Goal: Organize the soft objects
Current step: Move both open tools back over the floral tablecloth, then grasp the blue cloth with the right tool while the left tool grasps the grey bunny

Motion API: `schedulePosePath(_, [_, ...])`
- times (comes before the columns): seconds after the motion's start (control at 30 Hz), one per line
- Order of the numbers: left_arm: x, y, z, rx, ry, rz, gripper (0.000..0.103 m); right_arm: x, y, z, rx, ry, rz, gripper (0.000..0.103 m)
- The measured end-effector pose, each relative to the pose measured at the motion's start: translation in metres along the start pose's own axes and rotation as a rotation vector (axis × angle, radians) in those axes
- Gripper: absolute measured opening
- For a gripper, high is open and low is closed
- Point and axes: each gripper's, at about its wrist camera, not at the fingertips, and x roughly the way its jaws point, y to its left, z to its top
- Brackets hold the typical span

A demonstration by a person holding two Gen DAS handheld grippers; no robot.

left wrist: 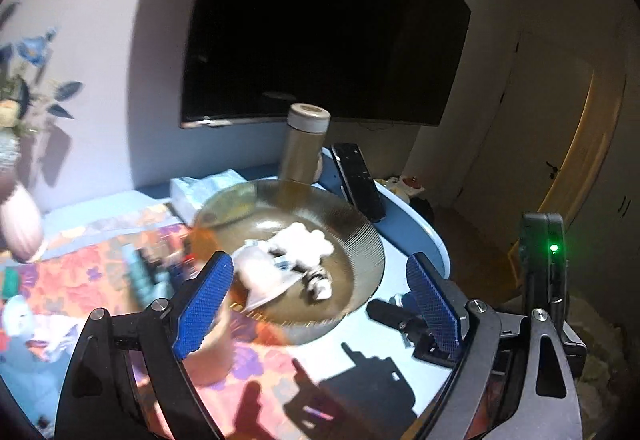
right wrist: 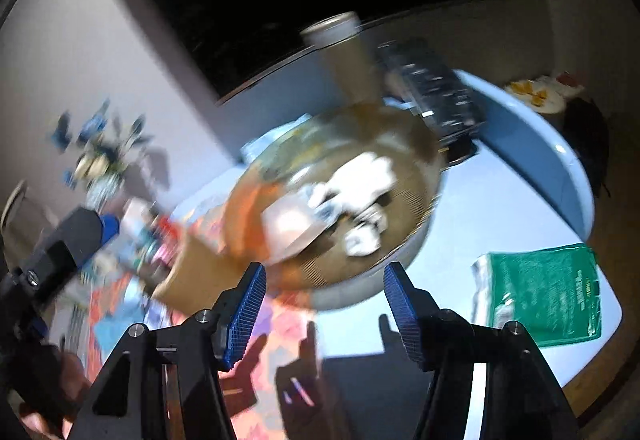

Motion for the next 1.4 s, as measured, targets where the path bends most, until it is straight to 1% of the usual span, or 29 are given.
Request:
schedulePosePath(0.13, [-0.042,0.021,-0.012,-0.03,-0.03,0.064,0.088,-0.003,0.049,-0.021,-0.142,0.027,0.038,0.06])
schedulePosePath(0.33, [-0.103,0.081,-0.03,-0.13,-0.066,0.218,0.088,0.002,0.113,-0.042,-0.275,0.07,0.11,0.06])
schedulePosePath(0.37, [-0.112,0.091,-0.035,-0.145,-0.072,0.241,0.088,0.003,0.125,-0.046,-0.301,0.076,0.117,0.063])
schedulePosePath(0.4, [-0.121,0.103,-0.038,-0.163,-0.077,0.265,0.088,0.004,0.134,-0.05,-0.32,0.081,0.12,0.068])
schedulePosePath(0.47, [-0.141,0.126,-0.049,-0.201,-0.089,0.311,0.088,0.008,0.152,-0.059,-0.363,0.089,0.121,0.076])
schedulePosePath(0.53, [-0.165,0.155,-0.061,-0.253,-0.11,0.366,0.088,0.013,0.169,-0.069,-0.398,0.1,0.124,0.077])
schedulePosePath(0.63, [-0.192,0.195,-0.078,-0.327,-0.123,0.43,0.088,0.026,0.194,-0.082,-0.449,0.131,0.134,0.077])
schedulePosePath(0.73, [-0.206,0.225,-0.094,-0.382,-0.112,0.479,0.088,0.044,0.219,-0.096,-0.482,0.166,0.154,0.077])
schedulePosePath(0.87, [-0.209,0.257,-0.117,-0.425,-0.066,0.518,0.088,0.066,0.244,-0.109,-0.519,0.201,0.166,0.077])
schedulePosePath(1.0, [-0.193,0.279,-0.137,-0.449,0.001,0.532,0.088,0.086,0.265,-0.116,-0.555,0.218,0.158,0.077])
schedulePosePath(1.07, [-0.182,0.288,-0.144,-0.456,0.031,0.523,0.088,0.094,0.273,-0.114,-0.567,0.215,0.153,0.076])
schedulePosePath(1.1, [-0.175,0.291,-0.148,-0.457,0.047,0.515,0.088,0.098,0.277,-0.113,-0.572,0.213,0.153,0.073])
schedulePosePath(1.17, [-0.165,0.295,-0.152,-0.454,0.07,0.503,0.088,0.107,0.284,-0.108,-0.572,0.213,0.162,0.07])
schedulePosePath(1.23, [-0.154,0.299,-0.155,-0.454,0.092,0.489,0.088,0.117,0.29,-0.102,-0.557,0.222,0.184,0.069])
schedulePosePath(1.4, [-0.132,0.312,-0.163,-0.487,0.139,0.456,0.088,0.146,0.298,-0.095,-0.489,0.292,0.258,0.069])
